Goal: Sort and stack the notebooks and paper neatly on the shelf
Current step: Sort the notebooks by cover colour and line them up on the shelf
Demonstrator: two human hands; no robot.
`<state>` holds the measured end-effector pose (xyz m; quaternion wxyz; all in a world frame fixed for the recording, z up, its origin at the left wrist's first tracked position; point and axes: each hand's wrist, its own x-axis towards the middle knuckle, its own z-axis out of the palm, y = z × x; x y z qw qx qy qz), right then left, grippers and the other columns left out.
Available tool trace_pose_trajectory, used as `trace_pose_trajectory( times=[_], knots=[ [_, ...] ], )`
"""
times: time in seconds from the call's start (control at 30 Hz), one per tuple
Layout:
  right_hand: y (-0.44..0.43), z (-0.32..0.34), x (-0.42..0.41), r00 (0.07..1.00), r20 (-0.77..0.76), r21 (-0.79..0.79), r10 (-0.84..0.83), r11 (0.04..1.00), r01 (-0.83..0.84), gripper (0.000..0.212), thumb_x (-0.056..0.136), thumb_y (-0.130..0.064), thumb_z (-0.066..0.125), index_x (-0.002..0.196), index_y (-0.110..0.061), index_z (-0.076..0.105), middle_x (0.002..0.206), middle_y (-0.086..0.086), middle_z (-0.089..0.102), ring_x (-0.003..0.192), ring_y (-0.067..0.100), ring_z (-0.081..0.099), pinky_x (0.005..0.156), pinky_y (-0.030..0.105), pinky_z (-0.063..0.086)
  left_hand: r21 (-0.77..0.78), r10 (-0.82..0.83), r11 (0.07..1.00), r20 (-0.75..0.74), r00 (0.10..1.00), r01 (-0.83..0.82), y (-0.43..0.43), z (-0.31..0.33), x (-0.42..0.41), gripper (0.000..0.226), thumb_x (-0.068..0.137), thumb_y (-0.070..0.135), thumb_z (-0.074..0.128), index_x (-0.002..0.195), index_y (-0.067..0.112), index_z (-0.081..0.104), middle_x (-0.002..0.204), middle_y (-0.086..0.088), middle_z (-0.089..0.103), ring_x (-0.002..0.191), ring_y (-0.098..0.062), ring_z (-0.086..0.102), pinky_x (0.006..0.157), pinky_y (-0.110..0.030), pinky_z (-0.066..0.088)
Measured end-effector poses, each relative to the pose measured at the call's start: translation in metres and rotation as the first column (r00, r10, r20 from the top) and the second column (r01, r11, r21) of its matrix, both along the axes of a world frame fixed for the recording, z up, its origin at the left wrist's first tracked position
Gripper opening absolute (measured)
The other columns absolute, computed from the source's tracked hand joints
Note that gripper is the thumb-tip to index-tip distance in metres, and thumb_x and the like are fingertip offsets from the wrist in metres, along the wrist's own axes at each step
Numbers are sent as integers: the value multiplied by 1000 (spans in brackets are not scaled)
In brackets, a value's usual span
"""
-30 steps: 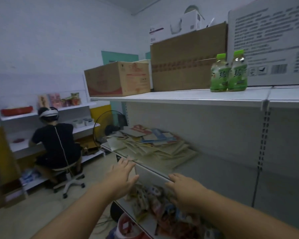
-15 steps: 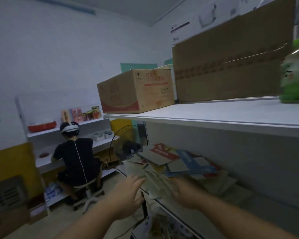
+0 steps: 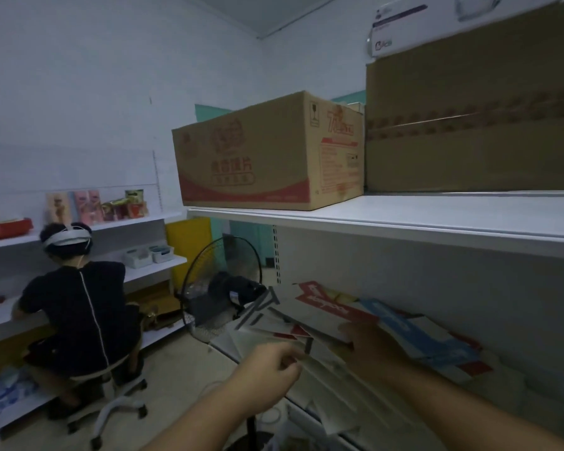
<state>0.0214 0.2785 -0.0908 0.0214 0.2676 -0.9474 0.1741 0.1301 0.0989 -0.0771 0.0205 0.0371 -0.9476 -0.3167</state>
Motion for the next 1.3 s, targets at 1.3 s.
trace_pose_trajectory(
  times=[1.3],
  knots=[
    [24, 6, 25, 906, -160, -39, -393, 919, 392, 32, 90, -41, 47, 83, -15, 64, 83, 3, 66, 76, 16, 62, 61, 29, 43, 807, 88, 566, 146, 985, -170, -45, 11, -53, 14, 87, -4, 51, 96, 3, 58, 82, -20, 65, 74, -34, 61, 67, -37, 47]
  ],
)
